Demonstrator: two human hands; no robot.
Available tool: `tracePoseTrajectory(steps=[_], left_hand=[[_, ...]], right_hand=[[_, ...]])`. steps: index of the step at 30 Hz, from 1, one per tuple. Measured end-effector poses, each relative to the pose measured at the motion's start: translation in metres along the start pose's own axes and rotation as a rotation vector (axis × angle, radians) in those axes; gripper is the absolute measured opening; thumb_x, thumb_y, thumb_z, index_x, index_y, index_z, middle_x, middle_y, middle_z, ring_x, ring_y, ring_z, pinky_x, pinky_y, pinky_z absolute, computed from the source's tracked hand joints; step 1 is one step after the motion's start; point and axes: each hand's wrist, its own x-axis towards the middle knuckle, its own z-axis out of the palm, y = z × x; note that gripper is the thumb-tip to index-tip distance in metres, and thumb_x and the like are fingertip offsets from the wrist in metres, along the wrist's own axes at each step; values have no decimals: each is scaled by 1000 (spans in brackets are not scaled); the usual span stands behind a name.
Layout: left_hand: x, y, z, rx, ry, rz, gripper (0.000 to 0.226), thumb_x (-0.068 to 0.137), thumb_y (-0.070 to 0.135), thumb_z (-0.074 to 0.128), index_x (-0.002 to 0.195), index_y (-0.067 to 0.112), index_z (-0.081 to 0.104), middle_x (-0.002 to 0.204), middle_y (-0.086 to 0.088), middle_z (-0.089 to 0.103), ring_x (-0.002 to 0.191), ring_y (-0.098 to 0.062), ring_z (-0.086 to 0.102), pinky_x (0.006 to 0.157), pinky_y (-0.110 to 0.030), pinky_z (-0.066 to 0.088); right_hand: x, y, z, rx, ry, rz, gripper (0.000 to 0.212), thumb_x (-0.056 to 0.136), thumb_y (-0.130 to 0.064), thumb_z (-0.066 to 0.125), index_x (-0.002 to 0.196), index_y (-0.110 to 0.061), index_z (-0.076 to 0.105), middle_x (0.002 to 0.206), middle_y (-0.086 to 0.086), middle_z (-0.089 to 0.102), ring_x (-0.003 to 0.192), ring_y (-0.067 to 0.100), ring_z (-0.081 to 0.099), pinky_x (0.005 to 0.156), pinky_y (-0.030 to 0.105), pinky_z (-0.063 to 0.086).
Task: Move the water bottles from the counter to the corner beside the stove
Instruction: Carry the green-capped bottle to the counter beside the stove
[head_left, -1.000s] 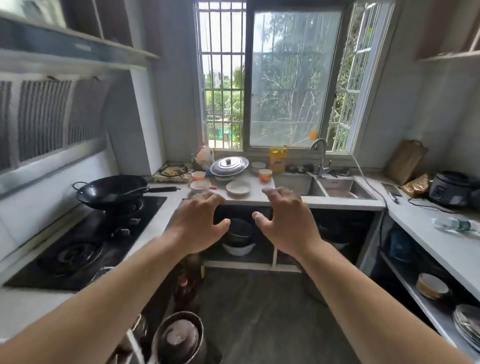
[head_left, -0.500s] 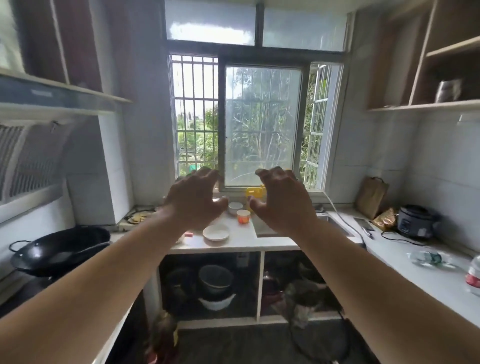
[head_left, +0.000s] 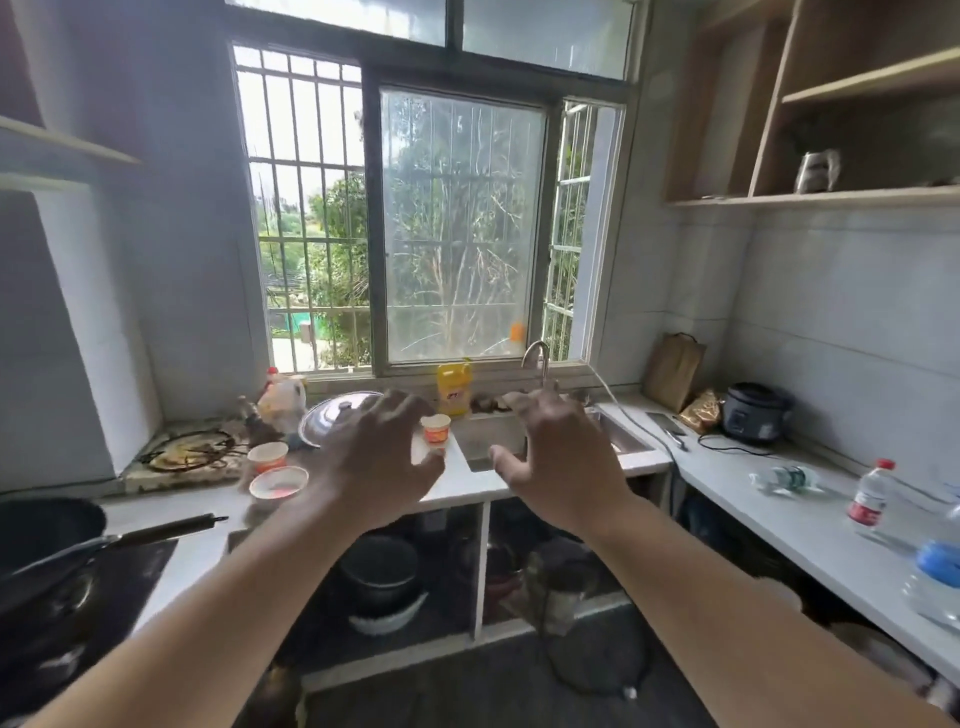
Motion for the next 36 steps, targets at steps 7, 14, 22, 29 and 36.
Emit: tracePoseTrajectory(steps=[7, 14, 22, 29, 36], left_hand=[[24, 1, 66, -49, -83, 51, 49, 84, 53, 58, 127, 32, 51, 133, 7, 54, 116, -18, 52, 90, -38, 45], [60, 52, 139, -61, -164, 132, 51, 81, 52, 58, 127, 31, 54, 132, 6, 56, 116, -18, 52, 89, -36, 43], [120, 149, 221, -129, -219, 234, 56, 79, 54, 55, 130, 31, 51, 134, 7, 54, 120, -17, 48, 95, -37, 38], [167, 238, 292, -211, -238, 356, 58, 79, 59, 51, 132, 33, 48, 138, 8, 51, 124, -17, 46, 101, -40, 38], [200, 304, 362, -289, -300, 490, 60, 81, 57, 54, 135, 30, 49, 139, 3, 53, 126, -21, 46, 102, -42, 40]], right_hand=[[-1, 45, 33, -44, -66, 79, 58, 92, -47, 61, 143, -20, 49, 130, 5, 62, 122, 25, 54, 102, 43, 48], [-5, 129, 59, -44, -119, 195, 64, 90, -51, 61, 145, -21, 46, 137, 4, 58, 129, 26, 50, 105, 43, 45], [-8, 248, 63, -98, -171, 310, 70, 89, -55, 61, 148, -23, 40, 143, 5, 53, 131, 27, 47, 106, 45, 45], [-29, 354, 49, -171, -108, 463, 63, 89, -52, 62, 141, -20, 47, 133, 5, 59, 121, 27, 53, 97, 43, 51], [-51, 436, 49, -242, -121, 650, 59, 90, -51, 62, 140, -22, 47, 132, 5, 58, 120, 26, 51, 97, 42, 49]])
